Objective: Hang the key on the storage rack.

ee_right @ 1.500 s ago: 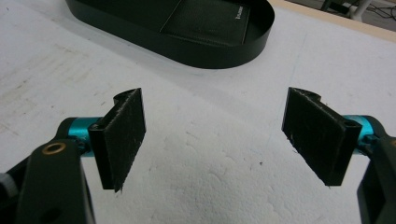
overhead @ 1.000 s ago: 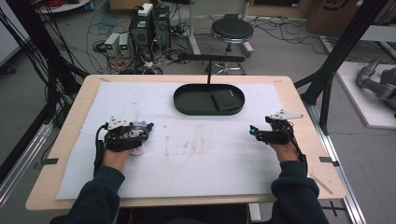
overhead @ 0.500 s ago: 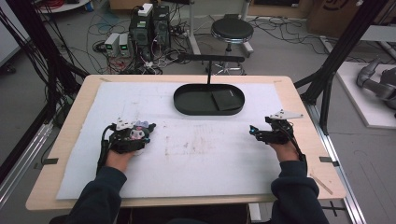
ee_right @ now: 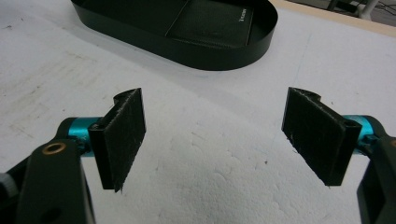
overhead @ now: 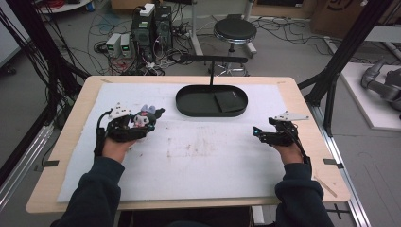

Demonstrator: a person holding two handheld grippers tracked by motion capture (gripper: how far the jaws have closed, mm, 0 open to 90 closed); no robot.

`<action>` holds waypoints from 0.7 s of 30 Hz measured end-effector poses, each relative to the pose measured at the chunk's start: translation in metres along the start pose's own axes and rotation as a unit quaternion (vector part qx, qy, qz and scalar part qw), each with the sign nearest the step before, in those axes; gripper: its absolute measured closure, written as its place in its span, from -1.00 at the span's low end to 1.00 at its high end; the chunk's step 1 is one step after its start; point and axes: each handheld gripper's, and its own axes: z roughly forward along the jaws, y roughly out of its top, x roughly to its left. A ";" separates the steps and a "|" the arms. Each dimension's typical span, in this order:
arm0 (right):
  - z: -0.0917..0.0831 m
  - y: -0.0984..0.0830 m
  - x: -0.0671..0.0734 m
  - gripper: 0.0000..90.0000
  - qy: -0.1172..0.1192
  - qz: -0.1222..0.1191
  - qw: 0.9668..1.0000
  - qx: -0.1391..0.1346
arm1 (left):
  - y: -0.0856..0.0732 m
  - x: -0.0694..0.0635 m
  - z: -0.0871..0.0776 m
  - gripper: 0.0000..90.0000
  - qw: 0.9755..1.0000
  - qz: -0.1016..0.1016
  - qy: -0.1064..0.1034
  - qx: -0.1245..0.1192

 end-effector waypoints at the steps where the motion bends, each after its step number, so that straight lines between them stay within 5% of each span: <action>1: 0.000 0.000 0.000 -0.51 0.001 0.001 1.000 0.001 | 0.000 0.000 0.000 -0.23 1.000 0.000 0.000 0.000; 11: -0.001 0.000 -0.003 -0.51 0.005 0.008 1.000 -0.008 | 0.064 0.006 0.004 -0.23 0.998 0.008 -0.054 -0.045; 21: -0.001 0.001 -0.003 -0.51 0.005 0.004 1.000 -0.012 | 0.100 0.003 0.027 -0.23 0.998 0.009 -0.052 -0.045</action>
